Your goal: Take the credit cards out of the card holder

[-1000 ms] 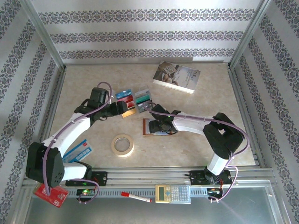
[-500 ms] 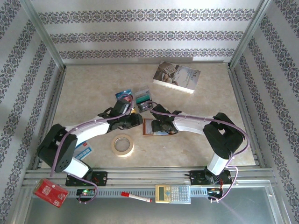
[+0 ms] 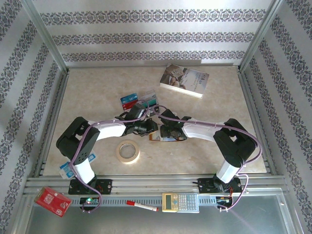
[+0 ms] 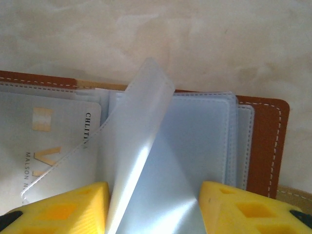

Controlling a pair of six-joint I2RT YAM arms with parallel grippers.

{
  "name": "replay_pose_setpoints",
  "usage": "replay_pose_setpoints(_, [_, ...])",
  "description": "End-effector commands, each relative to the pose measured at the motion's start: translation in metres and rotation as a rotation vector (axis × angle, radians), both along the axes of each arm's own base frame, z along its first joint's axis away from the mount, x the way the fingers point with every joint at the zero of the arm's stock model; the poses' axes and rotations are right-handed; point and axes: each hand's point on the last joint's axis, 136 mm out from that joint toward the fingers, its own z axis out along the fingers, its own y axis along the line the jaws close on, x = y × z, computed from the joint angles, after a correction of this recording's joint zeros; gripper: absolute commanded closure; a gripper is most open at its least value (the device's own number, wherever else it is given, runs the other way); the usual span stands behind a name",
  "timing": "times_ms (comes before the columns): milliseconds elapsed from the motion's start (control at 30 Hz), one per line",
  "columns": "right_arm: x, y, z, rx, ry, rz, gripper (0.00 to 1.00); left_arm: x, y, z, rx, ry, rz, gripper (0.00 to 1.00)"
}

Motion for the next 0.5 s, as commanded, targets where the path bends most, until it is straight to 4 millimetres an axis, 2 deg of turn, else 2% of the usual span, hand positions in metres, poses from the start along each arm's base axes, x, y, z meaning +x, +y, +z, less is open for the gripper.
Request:
replay_pose_setpoints(0, [-0.021,-0.014,-0.015,-0.001,0.09,-0.032,0.47,-0.005,0.0,-0.013,0.044,0.022,-0.026,0.83])
replay_pose_setpoints(233, [-0.007,-0.015,0.015,0.114,0.001,-0.082,0.51,-0.012,0.007,-0.036,0.089,0.064,-0.025,0.81])
replay_pose_setpoints(467, [-0.006,-0.014,0.017,0.262,0.027,-0.126,0.55,-0.014,0.001,-0.029,0.07,0.065,-0.063,0.76])
